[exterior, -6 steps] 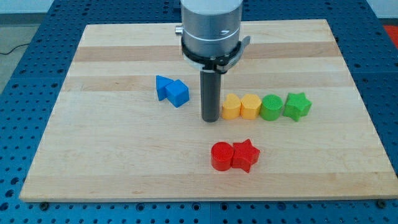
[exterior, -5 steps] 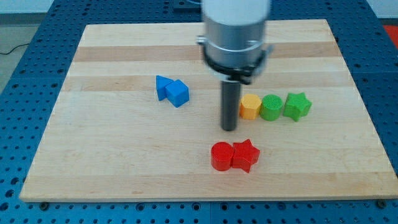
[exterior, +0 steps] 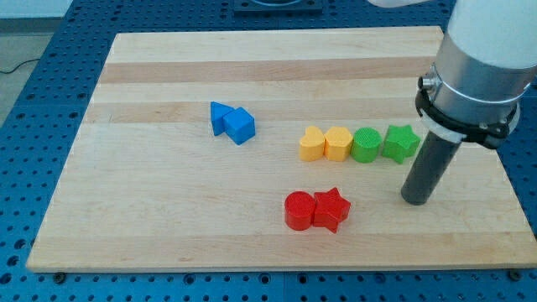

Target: Push the blue parallel to yellow and green blocks

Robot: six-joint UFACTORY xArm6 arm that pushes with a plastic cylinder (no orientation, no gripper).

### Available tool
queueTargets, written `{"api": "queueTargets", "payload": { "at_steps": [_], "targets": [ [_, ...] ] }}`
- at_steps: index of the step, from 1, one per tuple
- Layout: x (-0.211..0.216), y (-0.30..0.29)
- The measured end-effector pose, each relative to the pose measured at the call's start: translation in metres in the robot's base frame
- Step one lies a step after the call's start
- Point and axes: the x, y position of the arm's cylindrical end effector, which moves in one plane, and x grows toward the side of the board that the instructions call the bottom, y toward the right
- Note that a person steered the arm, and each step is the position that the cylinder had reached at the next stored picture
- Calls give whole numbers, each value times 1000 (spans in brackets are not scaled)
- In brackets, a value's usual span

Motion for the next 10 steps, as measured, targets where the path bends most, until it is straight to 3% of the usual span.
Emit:
{"api": "queueTargets", "payload": {
  "at_steps": [3, 7, 10],
  "targets": [
    [-13, -32],
    [-34, -180],
    [-97, -201]
  ]
}}
